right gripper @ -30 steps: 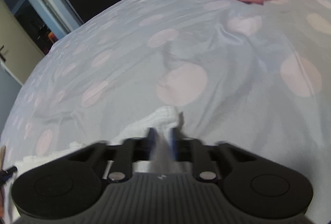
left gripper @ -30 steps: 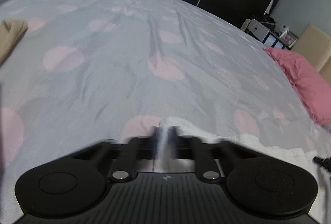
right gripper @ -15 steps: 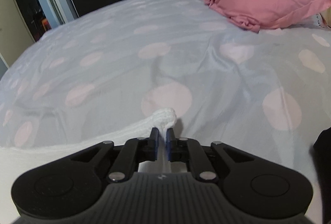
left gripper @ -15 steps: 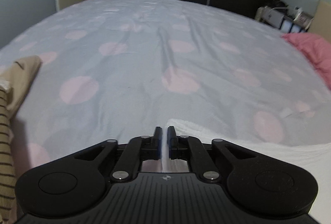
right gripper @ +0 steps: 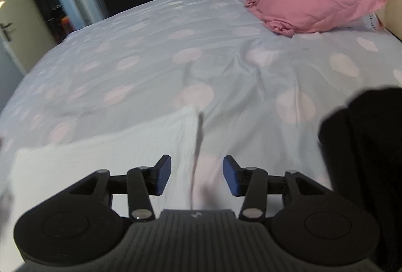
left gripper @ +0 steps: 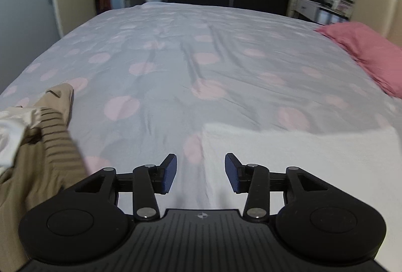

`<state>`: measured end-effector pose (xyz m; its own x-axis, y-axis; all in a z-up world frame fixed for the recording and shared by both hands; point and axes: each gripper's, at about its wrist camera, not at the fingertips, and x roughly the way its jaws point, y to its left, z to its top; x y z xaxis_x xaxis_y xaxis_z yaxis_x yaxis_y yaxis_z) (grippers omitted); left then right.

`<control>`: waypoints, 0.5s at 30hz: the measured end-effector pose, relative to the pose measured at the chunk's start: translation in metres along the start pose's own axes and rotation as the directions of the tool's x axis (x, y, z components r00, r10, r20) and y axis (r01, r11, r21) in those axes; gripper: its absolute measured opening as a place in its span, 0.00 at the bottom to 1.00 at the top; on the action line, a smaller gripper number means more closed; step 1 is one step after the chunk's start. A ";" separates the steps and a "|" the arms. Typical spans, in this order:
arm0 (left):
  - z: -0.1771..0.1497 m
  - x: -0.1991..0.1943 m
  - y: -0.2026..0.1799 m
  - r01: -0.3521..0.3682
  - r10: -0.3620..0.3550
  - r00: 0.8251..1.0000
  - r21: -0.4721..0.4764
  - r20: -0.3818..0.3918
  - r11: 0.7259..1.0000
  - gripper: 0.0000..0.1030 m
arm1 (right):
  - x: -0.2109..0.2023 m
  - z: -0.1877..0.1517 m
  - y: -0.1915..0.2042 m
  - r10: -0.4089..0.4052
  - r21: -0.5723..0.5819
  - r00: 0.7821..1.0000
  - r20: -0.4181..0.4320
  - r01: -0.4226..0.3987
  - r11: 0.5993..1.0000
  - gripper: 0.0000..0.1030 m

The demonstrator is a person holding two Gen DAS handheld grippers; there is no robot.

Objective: Fold clothes

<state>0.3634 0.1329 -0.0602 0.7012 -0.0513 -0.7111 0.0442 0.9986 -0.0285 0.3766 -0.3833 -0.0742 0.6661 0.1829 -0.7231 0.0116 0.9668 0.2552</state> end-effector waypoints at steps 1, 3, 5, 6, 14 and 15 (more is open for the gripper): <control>-0.005 -0.015 -0.004 0.019 -0.019 1.000 0.008 -0.006 1.000 0.41 | -0.018 -0.006 -0.001 0.023 -0.009 1.000 -0.004 -0.023 1.000 0.49; -0.014 -0.046 -0.012 0.057 -0.056 0.998 0.023 -0.021 0.998 0.42 | -0.055 -0.018 -0.004 0.044 -0.030 0.999 -0.004 -0.044 0.999 0.52; -0.024 -0.076 -0.020 0.094 -0.093 0.995 0.036 -0.027 0.995 0.44 | -0.093 -0.031 -0.010 0.044 -0.035 0.999 0.014 -0.044 0.998 0.53; -0.029 -0.090 -0.024 0.111 -0.109 0.994 0.044 -0.031 0.993 0.44 | -0.113 -0.037 -0.014 0.043 -0.035 0.999 0.025 -0.042 0.999 0.54; -0.065 -0.171 -0.048 0.175 -0.172 0.983 0.057 -0.060 0.983 0.45 | -0.251 -0.093 -0.092 -0.072 0.202 0.985 0.154 0.040 0.979 0.58; -0.068 -0.179 -0.051 0.168 -0.164 0.985 0.065 -0.058 0.984 0.45 | -0.262 -0.102 -0.104 -0.105 0.235 0.982 0.159 0.065 0.970 0.59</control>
<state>0.1872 0.0923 0.0205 0.6422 -0.2136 -0.7362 0.2074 0.9730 -0.1014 0.1252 -0.5136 0.0232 0.7715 0.0497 -0.6342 0.2300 0.9077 0.3510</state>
